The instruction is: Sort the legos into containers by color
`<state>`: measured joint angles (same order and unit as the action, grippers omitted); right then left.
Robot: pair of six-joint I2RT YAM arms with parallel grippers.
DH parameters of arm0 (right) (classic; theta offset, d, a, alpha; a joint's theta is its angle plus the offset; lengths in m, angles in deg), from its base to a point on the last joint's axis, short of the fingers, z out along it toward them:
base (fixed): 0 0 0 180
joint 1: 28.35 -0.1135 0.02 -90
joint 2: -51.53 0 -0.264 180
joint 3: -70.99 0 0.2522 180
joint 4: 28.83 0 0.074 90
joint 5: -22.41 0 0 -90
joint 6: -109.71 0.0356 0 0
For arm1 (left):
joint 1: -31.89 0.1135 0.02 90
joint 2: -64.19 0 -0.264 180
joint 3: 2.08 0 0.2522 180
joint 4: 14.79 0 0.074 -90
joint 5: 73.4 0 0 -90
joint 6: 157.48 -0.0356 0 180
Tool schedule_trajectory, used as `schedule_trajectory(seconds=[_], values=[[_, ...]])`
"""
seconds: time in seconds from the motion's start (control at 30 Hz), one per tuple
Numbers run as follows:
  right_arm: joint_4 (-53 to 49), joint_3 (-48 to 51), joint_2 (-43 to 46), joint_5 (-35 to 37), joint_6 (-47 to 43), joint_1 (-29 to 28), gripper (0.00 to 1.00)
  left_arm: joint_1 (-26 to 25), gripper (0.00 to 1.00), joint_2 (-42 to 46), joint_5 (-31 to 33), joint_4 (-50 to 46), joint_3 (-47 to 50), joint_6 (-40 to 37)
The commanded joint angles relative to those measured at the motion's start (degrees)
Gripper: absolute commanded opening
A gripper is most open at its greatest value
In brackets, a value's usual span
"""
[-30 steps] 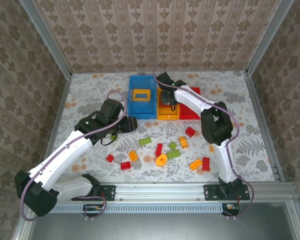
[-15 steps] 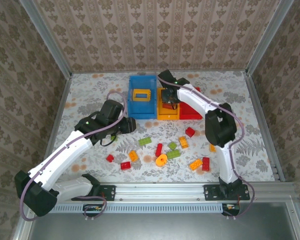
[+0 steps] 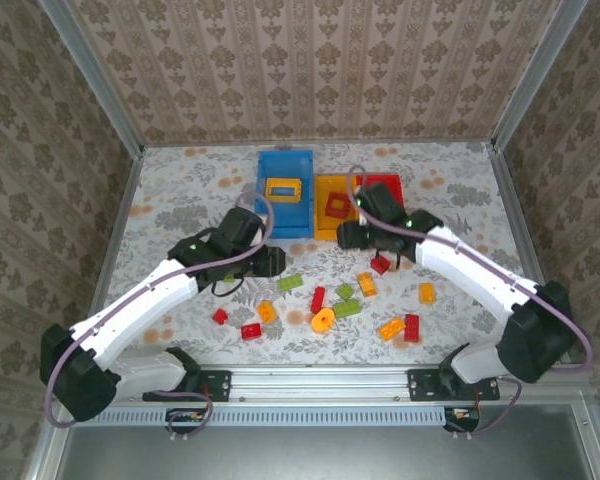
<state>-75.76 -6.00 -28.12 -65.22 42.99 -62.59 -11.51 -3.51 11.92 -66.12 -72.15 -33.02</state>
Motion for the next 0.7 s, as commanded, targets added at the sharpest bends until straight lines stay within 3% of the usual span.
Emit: schedule_trajectory(seconds=[0.0, 0.27, 0.47, 0.53, 0.67], values=[[-3.01, 9.2, 5.64, -6.41, -2.29, -4.54, 0.66, -2.93, 0.49, -1.52, -2.27, 2.09, 1.72, -4.5], [-3.5, 19.64, 5.9, -7.22, 3.9, -8.29, 0.75, -5.38, 0.49, -0.18, -1.82, 3.81, 6.29, -2.56], [0.16, 13.82, 0.44, -7.13, 6.96, -8.29, 0.73, -5.44, 0.49, 0.49, -0.78, 3.97, 6.31, -1.15], [0.6, 11.22, -3.47, -6.92, 7.25, -8.34, 0.68, -5.55, 0.49, 0.92, -0.14, 3.81, 6.3, -0.82], [-1.78, 7.66, -6.96, -2.4, 4.91, -8.32, 0.66, -5.9, 0.49, 2.91, 1.28, 2.94, 6.43, 0.05]])
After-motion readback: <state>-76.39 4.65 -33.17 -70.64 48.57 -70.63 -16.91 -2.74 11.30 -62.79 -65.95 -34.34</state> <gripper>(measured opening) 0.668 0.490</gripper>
